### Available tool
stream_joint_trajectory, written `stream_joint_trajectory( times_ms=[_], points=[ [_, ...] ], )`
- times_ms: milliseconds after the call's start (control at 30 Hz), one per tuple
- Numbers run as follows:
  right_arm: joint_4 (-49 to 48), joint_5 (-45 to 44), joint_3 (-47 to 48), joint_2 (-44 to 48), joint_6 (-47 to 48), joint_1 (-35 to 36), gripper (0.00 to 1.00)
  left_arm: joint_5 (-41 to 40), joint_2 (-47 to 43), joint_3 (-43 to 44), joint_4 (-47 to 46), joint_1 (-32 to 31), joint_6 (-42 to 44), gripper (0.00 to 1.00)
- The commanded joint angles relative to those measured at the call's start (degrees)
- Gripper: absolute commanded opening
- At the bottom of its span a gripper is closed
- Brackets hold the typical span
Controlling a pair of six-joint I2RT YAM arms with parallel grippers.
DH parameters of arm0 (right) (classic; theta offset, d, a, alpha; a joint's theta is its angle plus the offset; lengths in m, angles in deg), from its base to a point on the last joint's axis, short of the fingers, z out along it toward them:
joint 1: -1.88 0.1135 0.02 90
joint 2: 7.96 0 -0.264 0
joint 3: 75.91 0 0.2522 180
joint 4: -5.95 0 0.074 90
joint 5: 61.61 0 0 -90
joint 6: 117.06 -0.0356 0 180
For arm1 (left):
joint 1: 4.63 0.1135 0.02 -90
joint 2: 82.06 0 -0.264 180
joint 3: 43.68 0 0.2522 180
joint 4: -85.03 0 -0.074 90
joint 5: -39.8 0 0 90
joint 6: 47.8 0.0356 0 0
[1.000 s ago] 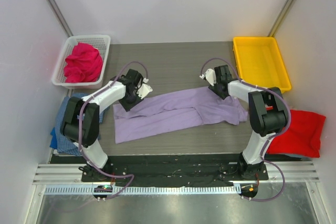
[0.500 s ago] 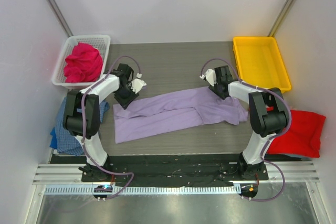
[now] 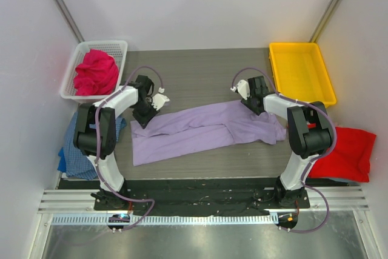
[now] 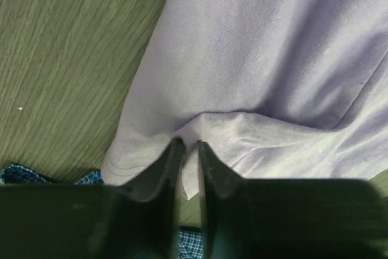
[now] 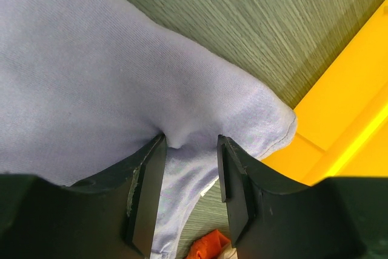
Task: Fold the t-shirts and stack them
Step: Fold the other side of the tshirt into a rectangle
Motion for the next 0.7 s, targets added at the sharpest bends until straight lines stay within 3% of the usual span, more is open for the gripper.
stream_joint_trajectory(
  times_ms=[0,100,667],
  points=[
    [7.42,0.59,-2.93,-1.59,0.08,-0.91,0.49,1.12,-0.38,0.70,1.37,0.49,0.87,0.10],
    [7.42,0.68,-3.01,-1.59,0.08,-1.00,0.49,1.21,-1.17,0.26,1.99,0.49,0.70,0.00],
    [7.15,-0.73,-2.40,-3.61,-0.18,-1.00,0.48,-1.34,-16.90,-9.58,3.84,0.49,0.69,0.01]
  ],
)
